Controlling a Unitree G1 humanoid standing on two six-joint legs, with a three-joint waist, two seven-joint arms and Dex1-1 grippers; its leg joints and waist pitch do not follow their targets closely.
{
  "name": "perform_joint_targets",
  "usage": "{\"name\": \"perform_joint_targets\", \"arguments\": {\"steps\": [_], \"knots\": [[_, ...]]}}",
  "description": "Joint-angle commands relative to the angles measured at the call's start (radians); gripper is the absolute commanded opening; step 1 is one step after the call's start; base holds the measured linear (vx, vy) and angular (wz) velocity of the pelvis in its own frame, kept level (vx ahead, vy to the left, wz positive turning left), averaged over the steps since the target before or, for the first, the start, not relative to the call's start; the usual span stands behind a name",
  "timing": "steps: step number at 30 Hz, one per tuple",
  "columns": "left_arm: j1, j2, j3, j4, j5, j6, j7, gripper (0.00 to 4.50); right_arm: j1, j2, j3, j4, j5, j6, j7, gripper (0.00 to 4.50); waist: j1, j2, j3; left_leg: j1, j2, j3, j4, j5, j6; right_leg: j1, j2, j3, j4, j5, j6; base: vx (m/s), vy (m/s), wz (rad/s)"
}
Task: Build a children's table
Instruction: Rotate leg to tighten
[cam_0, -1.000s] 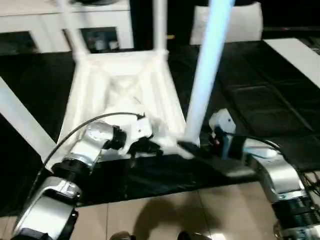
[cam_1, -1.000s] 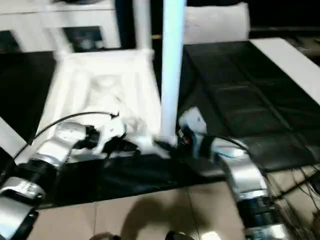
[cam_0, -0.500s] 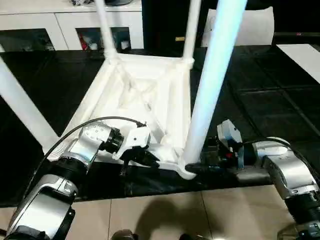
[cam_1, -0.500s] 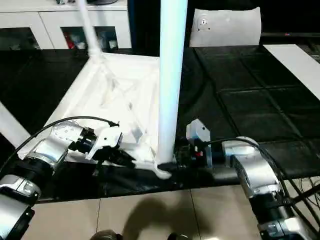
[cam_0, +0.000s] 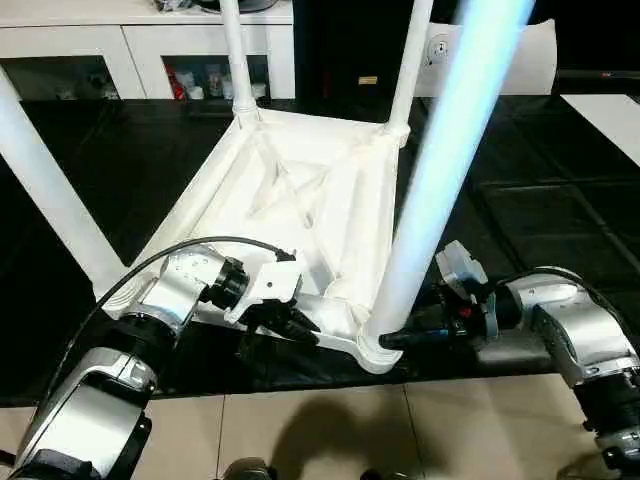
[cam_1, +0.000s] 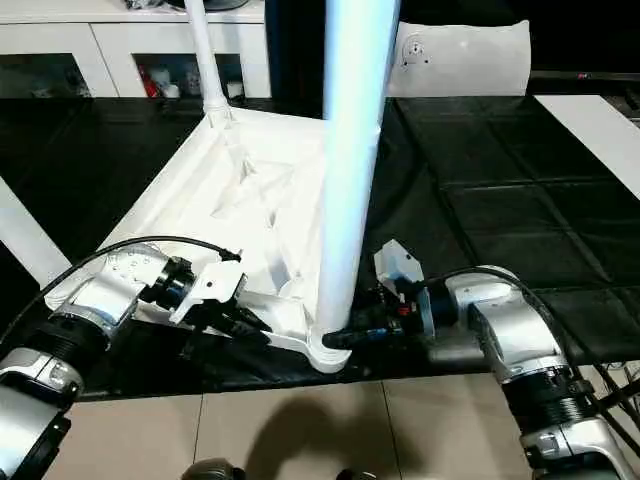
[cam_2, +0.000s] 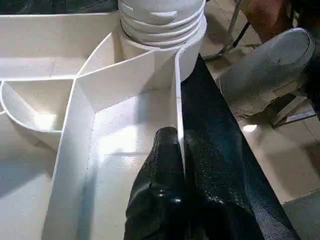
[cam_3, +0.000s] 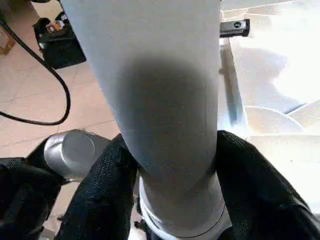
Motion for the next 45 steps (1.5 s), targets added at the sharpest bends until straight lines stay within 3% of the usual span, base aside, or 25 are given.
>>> {"name": "perform_joint_targets", "arguments": {"steps": [1,5,7,10,11,13,15,16,17,18,19,20,21,22,23,24,25,26,27,28,29,31,32,37,45], "knots": [[-0.025,-0.008,-0.019,-0.004,0.007,-0.020,-0.016,0.00,0.003,-0.009,0.002,-0.023,0.022,0.017,0.018,2.04,-0.006,-0.015,-0.085,0.003,0.055,-0.013,-0.060,-0.050,0.094,0.066,-0.102,0.073,-0.068,-0.338,-0.054,0.000,0.000,0.00],[-0.020,-0.029,-0.001,-0.007,-0.004,0.010,0.022,0.00,0.020,0.010,-0.016,-0.055,0.048,0.072,-0.022,1.99,-0.005,-0.017,-0.084,0.005,0.055,-0.012,-0.061,-0.049,0.093,0.065,-0.103,0.072,-0.069,-0.344,-0.051,0.000,0.000,0.00],[-0.016,-0.066,0.014,-0.021,0.018,0.075,0.151,0.00,0.062,0.072,-0.031,-0.127,0.047,0.152,-0.181,1.97,-0.007,-0.016,-0.082,0.006,0.054,-0.011,-0.062,-0.058,0.085,0.063,-0.102,0.072,-0.073,-0.367,-0.042,0.000,0.000,0.00],[-0.017,-0.083,0.019,-0.023,0.033,0.108,0.213,0.00,0.079,0.105,-0.032,-0.160,0.036,0.179,-0.256,1.97,-0.017,-0.020,-0.074,0.012,0.039,-0.010,-0.063,-0.109,0.046,0.062,-0.102,0.060,-0.100,-0.502,0.013,0.000,0.000,0.00],[-0.022,-0.106,0.031,-0.020,0.037,0.137,0.275,0.00,0.084,0.145,-0.037,-0.168,0.011,0.200,-0.341,1.97,-0.021,-0.012,-0.069,0.016,0.036,-0.009,-0.062,-0.123,0.038,0.055,-0.098,0.055,-0.113,-0.547,0.032,0.000,0.000,0.00],[-0.034,-0.153,0.052,-0.022,0.042,0.205,0.380,0.00,0.083,0.238,-0.060,-0.166,-0.031,0.225,-0.516,1.97,-0.042,-0.011,-0.066,0.016,0.031,-0.014,-0.061,-0.159,0.021,0.059,-0.099,0.041,-0.125,-0.597,0.056,0.000,0.000,0.00],[-0.045,-0.190,0.064,-0.023,0.047,0.254,0.453,0.00,0.072,0.309,-0.082,-0.153,-0.047,0.262,-0.639,1.97,-0.073,-0.008,-0.060,0.033,0.031,-0.019,-0.056,-0.230,0.007,0.054,-0.094,0.013,-0.150,-0.646,0.076,0.000,0.000,0.00],[-0.053,-0.213,0.073,-0.020,0.048,0.285,0.501,0.00,0.063,0.344,-0.087,-0.141,-0.073,0.275,-0.710,1.97,-0.090,-0.001,-0.060,0.032,0.036,-0.025,-0.054,-0.268,0.011,0.068,-0.093,-0.007,-0.162,-0.648,0.103,0.000,0.000,0.00],[-0.064,-0.245,0.089,-0.012,0.041,0.322,0.562,0.00,0.047,0.384,-0.089,-0.119,-0.106,0.290,-0.790,1.97,-0.114,0.017,-0.058,0.038,0.062,-0.038,-0.063,-0.342,0.017,0.076,-0.095,-0.023,-0.160,-0.610,0.098,0.000,0.000,0.00],[-0.064,-0.245,0.089,-0.012,0.041,0.322,0.562,0.00,0.047,0.384,-0.089,-0.119,-0.106,0.290,-0.790,1.97,-0.122,0.024,-0.057,0.034,0.087,-0.049,-0.079,-0.397,0.017,0.089,-0.094,-0.021,-0.148,-0.569,0.085,0.000,0.000,0.00],[-0.078,-0.289,0.116,-0.004,0.038,0.376,0.657,0.00,0.023,0.443,-0.099,-0.090,-0.152,0.310,-0.921,1.97,-0.129,0.038,-0.051,0.005,0.164,-0.087,-0.149,-0.543,0.004,0.126,-0.091,0.018,-0.014,-0.388,0.044,0.000,0.000,0.00],[-0.084,-0.311,0.128,-0.002,0.035,0.392,0.698,0.00,0.004,0.472,-0.111,-0.067,-0.158,0.317,-0.973,1.96,-0.117,0.027,-0.042,0.012,0.179,-0.075,-0.196,-0.655,-0.022,0.105,-0.083,0.075,0.080,-0.211,0.009,-0.061,0.020,-0.01],[-0.085,-0.316,0.131,-0.002,0.035,0.396,0.709,0.00,-0.002,0.480,-0.115,-0.060,-0.158,0.319,-0.987,1.96,-0.117,0.027,-0.042,0.012,0.179,-0.075,-0.196,-0.655,-0.022,0.105,-0.083,0.075,0.080,-0.211,0.009,0.000,0.000,0.00],[-0.087,-0.338,0.144,-0.007,0.036,0.412,0.751,0.00,-0.021,0.510,-0.122,-0.044,-0.167,0.324,-1.043,1.96,-0.119,-0.016,-0.046,0.082,0.062,-0.031,-0.116,-0.615,-0.055,0.031,-0.095,0.109,-0.022,-0.373,-0.027,0.000,0.000,0.00],[-0.087,-0.346,0.149,-0.013,0.041,0.418,0.769,0.00,-0.029,0.526,-0.119,-0.044,-0.178,0.330,-1.065,1.96,-0.089,-0.041,-0.066,0.015,-0.018,-0.020,-0.016,-0.145,0.011,0.069,-0.156,0.130,-0.092,-0.768,0.072,0.069,-0.047,0.03],[-0.087,-0.347,0.149,-0.015,0.042,0.420,0.771,0.00,-0.030,0.529,-0.119,-0.045,-0.181,0.331,-1.068,1.96,-0.079,-0.042,-0.068,-0.003,-0.012,-0.023,-0.025,-0.059,0.035,0.078,-0.155,0.135,-0.086,-0.742,0.082,0.000,0.000,0.00],[-0.085,-0.349,0.151,-0.022,0.046,0.426,0.775,0.00,-0.031,0.539,-0.117,-0.049,-0.189,0.337,-1.077,1.96,-0.072,-0.035,-0.074,-0.018,-0.006,-0.025,-0.043,0.001,0.048,0.087,-0.140,0.130,-0.071,-0.649,0.072,0.000,0.000,0.00],[-0.083,-0.346,0.149,-0.027,0.054,0.424,0.778,0.00,-0.030,0.546,-0.117,-0.054,-0.195,0.326,-1.085,1.96,-0.080,-0.029,-0.075,-0.022,0.007,-0.025,-0.061,0.050,0.062,0.077,-0.102,0.115,-0.047,-0.401,0.016,0.000,0.000,0.00],[-0.079,-0.332,0.144,-0.029,0.064,0.413,0.769,0.00,-0.024,0.541,-0.116,-0.062,-0.202,0.302,-1.082,2.51,-0.091,-0.018,-0.077,-0.014,0.018,-0.026,-0.061,0.049,0.067,0.072,-0.089,0.107,-0.030,-0.245,-0.047,0.000,0.000,0.00],[-0.079,-0.332,0.144,-0.029,0.064,0.413,0.769,0.00,-0.024,0.541,-0.116,-0.062,-0.202,0.302,-1.082,2.51,-0.094,-0.011,-0.079,-0.009,0.025,-0.026,-0.060,0.040,0.077,0.072,-0.090,0.105,-0.025,-0.155,-0.101,0.000,0.000,0.00],[-0.071,-0.305,0.135,-0.035,0.079,0.391,0.756,0.00,-0.007,0.529,-0.117,-0.079,-0.204,0.253,-1.066,2.64,-0.098,-0.016,-0.077,-0.009,0.026,-0.025,-0.060,0.023,0.083,0.072,-0.090,0.105,-0.027,-0.141,-0.118,0.000,0.000,0.00],[-0.063,-0.282,0.127,-0.042,0.084,0.379,0.739,0.00,0.009,0.519,-0.119,-0.098,-0.195,0.239,-1.044,2.71,-0.096,-0.012,-0.077,-0.009,0.026,-0.023,-0.061,-0.032,0.090,0.078,-0.096,0.103,-0.034,-0.174,-0.145,0.000,0.000,0.00],[-0.055,-0.266,0.123,-0.047,0.085,0.372,0.724,0.00,0.021,0.508,-0.121,-0.111,-0.192,0.228,-1.029,3.01,-0.098,-0.014,-0.076,-0.011,0.026,-0.023,-0.061,-0.033,0.092,0.079,-0.095,0.103,-0.034,-0.178,-0.144,0.000,0.000,0.00],[-0.019,-0.190,0.099,-0.068,0.091,0.307,0.611,0.00,0.063,0.424,-0.123,-0.149,-0.168,0.175,-0.932,3.32,-0.103,-0.009,-0.069,-0.013,0.030,-0.024,-0.065,-0.078,0.089,0.079,-0.096,0.100,-0.050,-0.271,-0.110,0.000,0.000,0.00],[0.007,-0.057,0.032,-0.078,0.072,0.156,0.346,0.00,0.095,0.238,-0.130,-0.145,-0.146,0.037,-0.660,4.04,-0.100,-0.007,-0.070,-0.011,0.041,-0.023,-0.066,-0.087,0.099,0.072,-0.098,0.103,-0.042,-0.206,-0.149,0.000,0.000,0.00]]}}
